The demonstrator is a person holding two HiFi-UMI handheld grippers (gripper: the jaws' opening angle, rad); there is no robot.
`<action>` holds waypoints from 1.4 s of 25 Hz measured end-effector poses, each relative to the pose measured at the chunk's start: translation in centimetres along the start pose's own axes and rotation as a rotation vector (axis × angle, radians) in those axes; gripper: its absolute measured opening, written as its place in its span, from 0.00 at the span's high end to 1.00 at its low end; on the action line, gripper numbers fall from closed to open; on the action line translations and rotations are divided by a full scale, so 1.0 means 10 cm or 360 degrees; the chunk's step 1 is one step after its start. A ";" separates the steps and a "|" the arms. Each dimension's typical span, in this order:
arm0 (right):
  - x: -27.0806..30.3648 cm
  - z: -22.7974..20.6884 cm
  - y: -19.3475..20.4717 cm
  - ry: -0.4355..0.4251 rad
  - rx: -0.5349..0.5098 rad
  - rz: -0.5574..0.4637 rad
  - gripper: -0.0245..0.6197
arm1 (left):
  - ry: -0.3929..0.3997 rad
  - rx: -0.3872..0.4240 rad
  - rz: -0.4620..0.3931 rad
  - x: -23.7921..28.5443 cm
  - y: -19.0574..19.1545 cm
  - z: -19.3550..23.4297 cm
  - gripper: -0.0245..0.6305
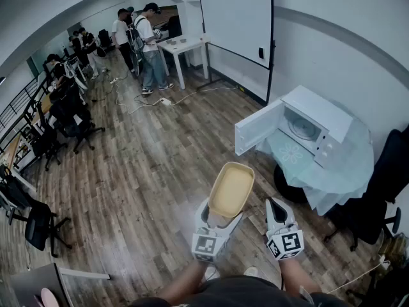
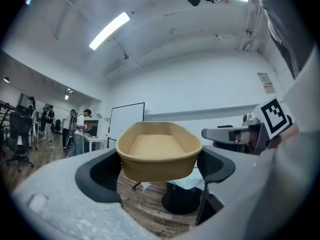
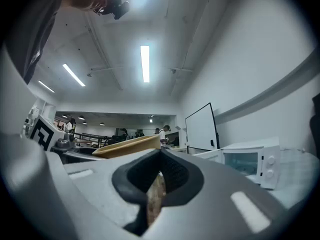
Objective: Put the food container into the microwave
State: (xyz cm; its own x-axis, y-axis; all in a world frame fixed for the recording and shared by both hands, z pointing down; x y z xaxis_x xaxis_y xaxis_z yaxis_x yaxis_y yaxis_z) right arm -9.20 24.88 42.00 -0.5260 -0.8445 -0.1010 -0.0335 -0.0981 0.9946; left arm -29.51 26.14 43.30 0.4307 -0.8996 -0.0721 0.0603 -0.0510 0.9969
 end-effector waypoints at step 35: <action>-0.87 -1.04 -0.02 -0.0064 0.0092 -0.0067 0.96 | -0.0105 0.0051 0.0101 0.41 0.10 -1.21 0.22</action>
State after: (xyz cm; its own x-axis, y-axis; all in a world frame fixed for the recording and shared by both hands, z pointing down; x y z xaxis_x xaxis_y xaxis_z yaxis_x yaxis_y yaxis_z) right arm 4.23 26.72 42.47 -0.5569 -0.8182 -0.1429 -0.1047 -0.1016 0.9893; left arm -16.79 27.64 43.59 0.3723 -0.9281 -0.0075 0.0051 -0.0060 1.0000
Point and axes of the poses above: the fingertips, and each gripper's own axes: x forward along the fingers, z to its left, y out of its underside, the point moved 7 cm from there along -x, backward along the fingers, and after that the axes turned 2 degrees about -x, right-handed, at the moved point
